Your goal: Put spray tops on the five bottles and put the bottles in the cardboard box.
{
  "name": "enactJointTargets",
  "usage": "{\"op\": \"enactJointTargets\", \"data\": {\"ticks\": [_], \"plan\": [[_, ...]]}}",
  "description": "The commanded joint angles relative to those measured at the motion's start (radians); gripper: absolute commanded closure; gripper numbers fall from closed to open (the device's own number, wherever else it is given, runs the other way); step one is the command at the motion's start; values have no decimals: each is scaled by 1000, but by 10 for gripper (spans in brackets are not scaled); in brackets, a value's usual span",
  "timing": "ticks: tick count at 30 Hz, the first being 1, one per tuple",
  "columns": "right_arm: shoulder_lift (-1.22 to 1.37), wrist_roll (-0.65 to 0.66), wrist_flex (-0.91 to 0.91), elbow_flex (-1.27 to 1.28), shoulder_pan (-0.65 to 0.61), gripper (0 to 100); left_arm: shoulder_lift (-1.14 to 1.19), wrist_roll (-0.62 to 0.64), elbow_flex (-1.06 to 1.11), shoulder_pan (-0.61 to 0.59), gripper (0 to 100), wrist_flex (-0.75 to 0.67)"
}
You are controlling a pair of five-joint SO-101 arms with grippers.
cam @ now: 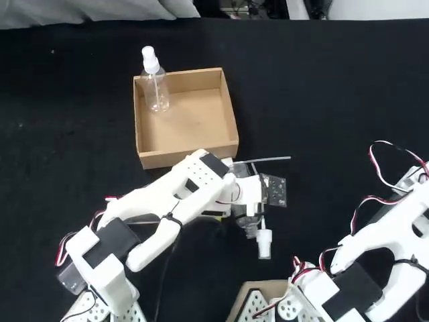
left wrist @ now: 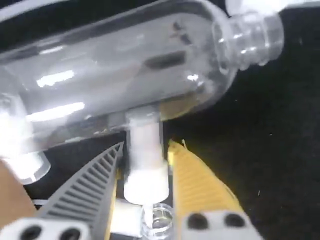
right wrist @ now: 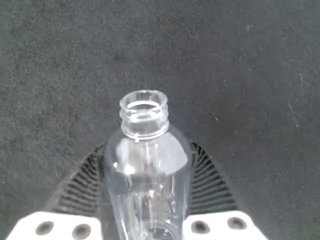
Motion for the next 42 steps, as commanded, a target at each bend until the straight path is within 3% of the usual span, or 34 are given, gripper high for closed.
{"op": "enactJointTargets", "data": {"ticks": [1,15,42], "plan": [[-4,5,3,-41,21,983,-21,3,-16,5,971,23],[-2,8,2,-41,12,983,-146,89,-116,-10,971,147],[-16,-72,5,-110,11,986,-605,583,-127,-15,971,-48]]}}
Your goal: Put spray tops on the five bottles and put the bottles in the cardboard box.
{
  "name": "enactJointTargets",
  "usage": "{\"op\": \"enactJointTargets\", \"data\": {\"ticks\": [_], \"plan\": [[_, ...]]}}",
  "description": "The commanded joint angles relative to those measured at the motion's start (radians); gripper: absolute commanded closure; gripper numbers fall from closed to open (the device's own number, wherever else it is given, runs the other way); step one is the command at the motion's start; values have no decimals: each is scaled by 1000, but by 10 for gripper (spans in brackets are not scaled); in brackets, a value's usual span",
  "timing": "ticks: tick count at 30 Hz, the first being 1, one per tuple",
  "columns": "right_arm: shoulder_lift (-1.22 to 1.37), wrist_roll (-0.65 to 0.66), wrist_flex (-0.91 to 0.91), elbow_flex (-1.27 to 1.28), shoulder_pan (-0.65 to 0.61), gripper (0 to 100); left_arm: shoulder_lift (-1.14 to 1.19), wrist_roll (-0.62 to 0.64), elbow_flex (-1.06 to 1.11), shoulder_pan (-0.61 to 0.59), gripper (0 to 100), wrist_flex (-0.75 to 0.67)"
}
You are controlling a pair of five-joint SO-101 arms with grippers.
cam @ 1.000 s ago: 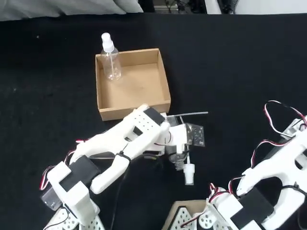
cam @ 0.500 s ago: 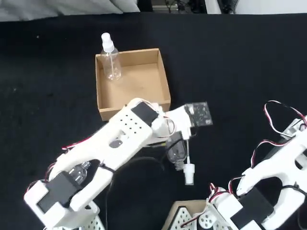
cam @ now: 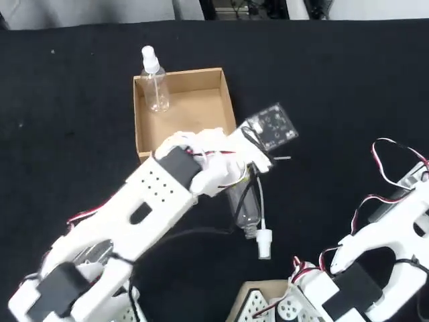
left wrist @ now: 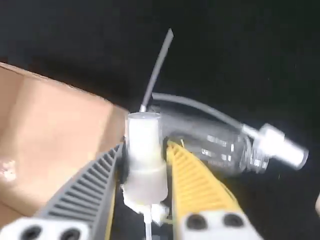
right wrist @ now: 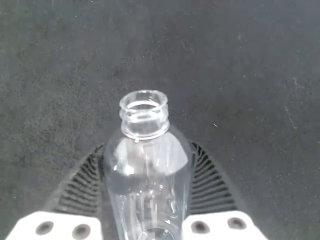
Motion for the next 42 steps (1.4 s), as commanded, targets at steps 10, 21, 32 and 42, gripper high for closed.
{"op": "enactJointTargets", "data": {"ticks": [10,21,32,42], "plan": [[-216,-8,54,-64,-86,986,-252,198,-58,-16,971,-146],[-298,-8,68,-62,-150,987,-354,341,-56,-91,971,-222],[-423,-8,120,-62,-264,987,-476,408,-45,-125,972,-222],[-631,-2,110,84,-387,987,-537,534,-18,-234,972,-222]]}}
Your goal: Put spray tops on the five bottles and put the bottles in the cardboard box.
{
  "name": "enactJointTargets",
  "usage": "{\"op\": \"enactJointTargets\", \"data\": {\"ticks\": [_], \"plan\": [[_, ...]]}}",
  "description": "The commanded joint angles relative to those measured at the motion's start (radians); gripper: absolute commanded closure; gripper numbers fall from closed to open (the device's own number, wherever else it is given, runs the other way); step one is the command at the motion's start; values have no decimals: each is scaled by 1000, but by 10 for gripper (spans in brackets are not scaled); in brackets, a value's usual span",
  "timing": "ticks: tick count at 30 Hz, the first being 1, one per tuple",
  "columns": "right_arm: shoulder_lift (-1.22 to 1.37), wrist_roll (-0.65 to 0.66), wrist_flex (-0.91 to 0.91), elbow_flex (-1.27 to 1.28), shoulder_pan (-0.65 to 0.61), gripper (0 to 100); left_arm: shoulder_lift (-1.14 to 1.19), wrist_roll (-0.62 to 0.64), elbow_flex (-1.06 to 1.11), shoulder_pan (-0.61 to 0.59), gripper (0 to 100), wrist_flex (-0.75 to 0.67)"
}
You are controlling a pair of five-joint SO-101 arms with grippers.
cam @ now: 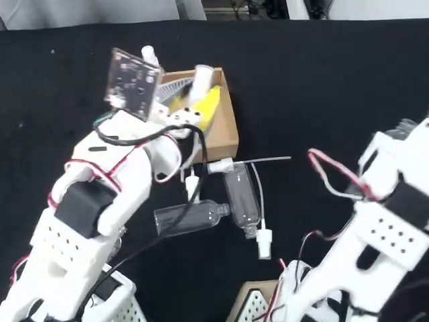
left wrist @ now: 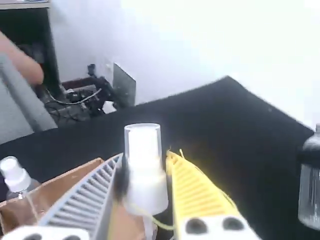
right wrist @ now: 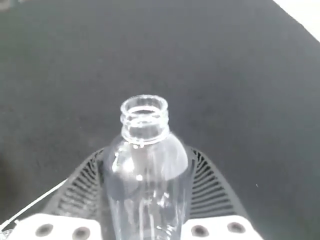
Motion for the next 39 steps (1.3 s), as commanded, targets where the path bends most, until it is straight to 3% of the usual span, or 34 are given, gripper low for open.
{"op": "enactJointTargets", "data": {"ticks": [1,15,25,39], "plan": [[-125,0,-6,25,-80,987,-61,51,-7,-47,972,-25],[-277,-8,-6,68,-311,987,-319,164,331,-191,972,-238],[-492,-6,-71,182,-451,987,-345,288,358,-297,972,-229],[-662,2,-236,410,-663,987,-347,292,467,-298,972,-233]]}}
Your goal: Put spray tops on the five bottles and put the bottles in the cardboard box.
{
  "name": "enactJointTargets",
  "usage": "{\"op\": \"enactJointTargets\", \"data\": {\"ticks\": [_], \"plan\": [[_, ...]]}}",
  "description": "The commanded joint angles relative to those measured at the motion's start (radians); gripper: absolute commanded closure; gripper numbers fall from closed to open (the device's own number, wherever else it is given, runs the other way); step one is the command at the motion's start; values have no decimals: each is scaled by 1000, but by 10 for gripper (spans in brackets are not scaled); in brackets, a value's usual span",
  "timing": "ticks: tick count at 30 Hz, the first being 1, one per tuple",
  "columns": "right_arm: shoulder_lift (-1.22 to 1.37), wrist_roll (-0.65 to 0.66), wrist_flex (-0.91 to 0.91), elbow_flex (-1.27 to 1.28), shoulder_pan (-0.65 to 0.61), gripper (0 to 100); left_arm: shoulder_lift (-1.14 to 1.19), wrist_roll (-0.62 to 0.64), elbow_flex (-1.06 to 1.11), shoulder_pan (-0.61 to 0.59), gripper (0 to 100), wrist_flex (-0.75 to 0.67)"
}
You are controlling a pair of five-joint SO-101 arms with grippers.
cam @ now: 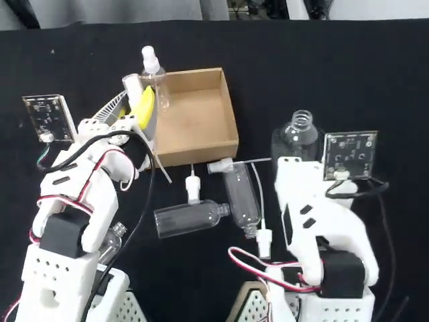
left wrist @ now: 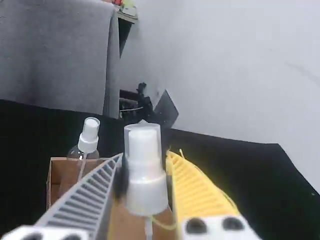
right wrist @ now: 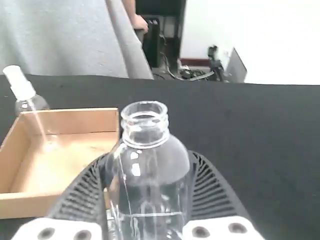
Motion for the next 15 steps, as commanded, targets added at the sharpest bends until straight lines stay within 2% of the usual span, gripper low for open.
{"op": "enactJointTargets", "data": {"ticks": [1,5,15], "plan": [[-65,5,-95,39,-77,987,-17,12,15,-10,972,-20],[-101,6,-175,122,-124,987,-32,14,42,-10,972,-20],[-154,6,-229,245,-130,987,-262,49,143,-38,972,-25]]}}
